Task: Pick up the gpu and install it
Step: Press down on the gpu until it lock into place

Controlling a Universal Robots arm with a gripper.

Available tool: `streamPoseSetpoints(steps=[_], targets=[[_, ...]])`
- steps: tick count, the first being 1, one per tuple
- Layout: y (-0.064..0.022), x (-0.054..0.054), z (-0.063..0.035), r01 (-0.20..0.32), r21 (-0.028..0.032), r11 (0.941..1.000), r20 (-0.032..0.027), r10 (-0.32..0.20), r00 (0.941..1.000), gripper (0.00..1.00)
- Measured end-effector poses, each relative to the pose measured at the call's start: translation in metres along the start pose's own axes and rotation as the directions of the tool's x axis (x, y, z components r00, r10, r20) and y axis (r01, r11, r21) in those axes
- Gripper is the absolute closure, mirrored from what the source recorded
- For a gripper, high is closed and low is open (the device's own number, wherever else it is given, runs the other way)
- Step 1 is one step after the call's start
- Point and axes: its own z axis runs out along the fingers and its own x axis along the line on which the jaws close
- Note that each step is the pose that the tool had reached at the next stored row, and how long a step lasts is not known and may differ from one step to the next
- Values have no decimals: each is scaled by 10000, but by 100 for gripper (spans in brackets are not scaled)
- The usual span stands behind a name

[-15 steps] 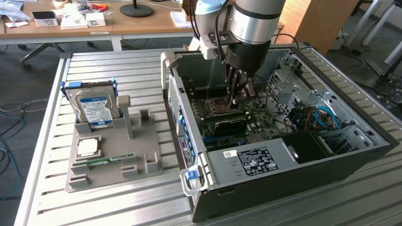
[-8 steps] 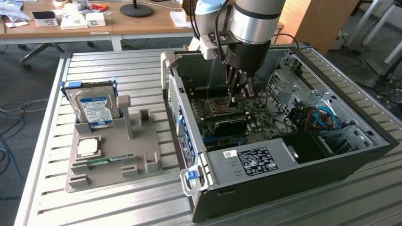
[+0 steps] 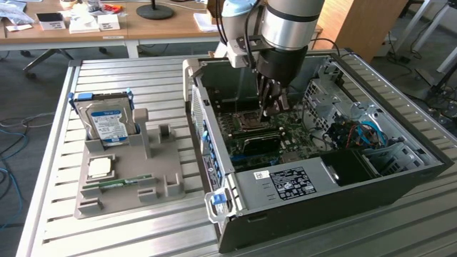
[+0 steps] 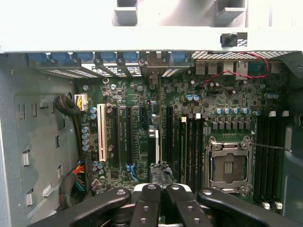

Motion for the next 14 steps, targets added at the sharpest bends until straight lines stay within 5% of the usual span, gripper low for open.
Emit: streamPoseSetpoints(steps=[2,7,14], targets=[[0,0,2,-9,-21,10000,-2,9,10000,89],[0,-3,21,-40,-189,9998,-10,40,10000,89],[4,-33,119,-78,-208,9998,-12,78,10000,89]])
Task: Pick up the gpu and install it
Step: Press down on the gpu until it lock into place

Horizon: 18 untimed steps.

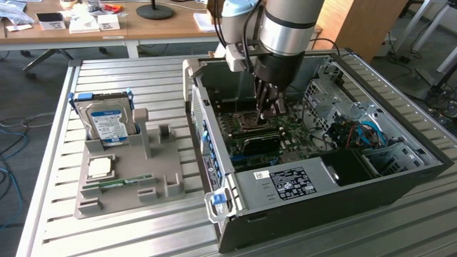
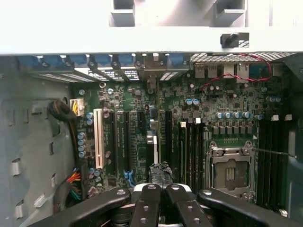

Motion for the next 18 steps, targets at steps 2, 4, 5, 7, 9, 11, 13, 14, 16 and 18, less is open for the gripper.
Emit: streamPoseSetpoints(steps=[2,4,5,7,9,11,13,14,16,18], targets=[[1,-11,21,-20,-1,10000,0,20,10000,89],[2,-21,36,-38,-3,10000,-3,38,10000,89],[3,-28,46,-48,-1,10000,-2,48,10000,89],[3,-36,71,-66,0,10000,0,66,10000,89],[6,-40,93,-78,1,10000,-30,78,10000,89],[5,-40,100,-78,1,10000,-44,78,10000,89],[6,-40,101,-80,1,10000,-45,80,10000,89],[6,-40,101,-81,2,10000,-45,81,10000,89],[6,-40,102,-81,2,10000,-44,81,10000,89],[6,-40,102,-81,2,10000,-44,81,10000,89]])
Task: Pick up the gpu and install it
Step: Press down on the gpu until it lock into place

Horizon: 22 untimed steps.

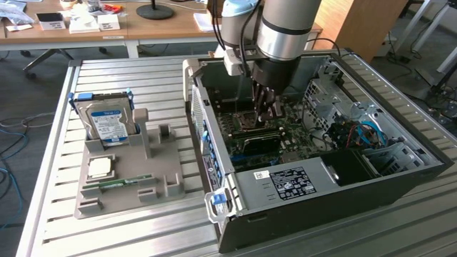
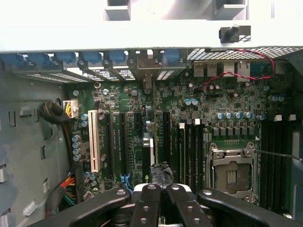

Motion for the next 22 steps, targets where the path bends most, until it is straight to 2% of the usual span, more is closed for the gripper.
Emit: streamPoseSetpoints(steps=[4,9,13,16,22], targets=[[6,0,17,-1,2,10000,4,1,10000,89],[8,-1,96,1,1,10000,-10,-1,10000,89],[8,-1,100,0,1,10000,-11,0,10000,89],[10,0,172,1,1,10000,-9,-1,10000,89],[11,2,239,0,1,10000,-10,0,10000,89]])
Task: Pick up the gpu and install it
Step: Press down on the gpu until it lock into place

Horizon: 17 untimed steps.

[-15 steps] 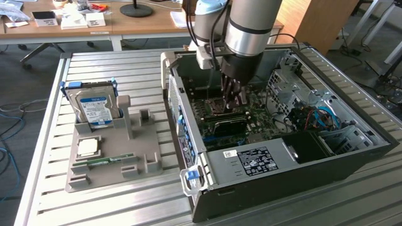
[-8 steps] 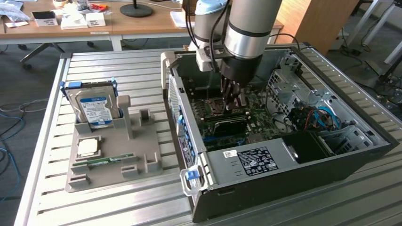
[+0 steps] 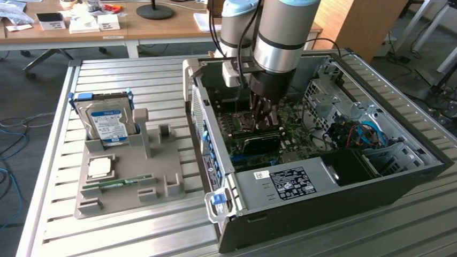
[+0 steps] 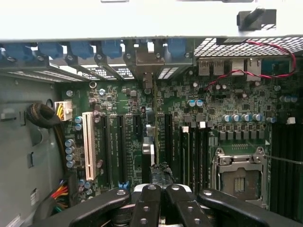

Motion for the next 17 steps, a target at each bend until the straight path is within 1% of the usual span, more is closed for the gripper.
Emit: streamPoseSetpoints(steps=[4,11,17], targets=[[0,0,22,-1,0,10000,0,1,10000,89],[-19,0,27,1,0,10000,0,-1,10000,89],[-18,0,81,0,0,10000,0,0,10000,89]])
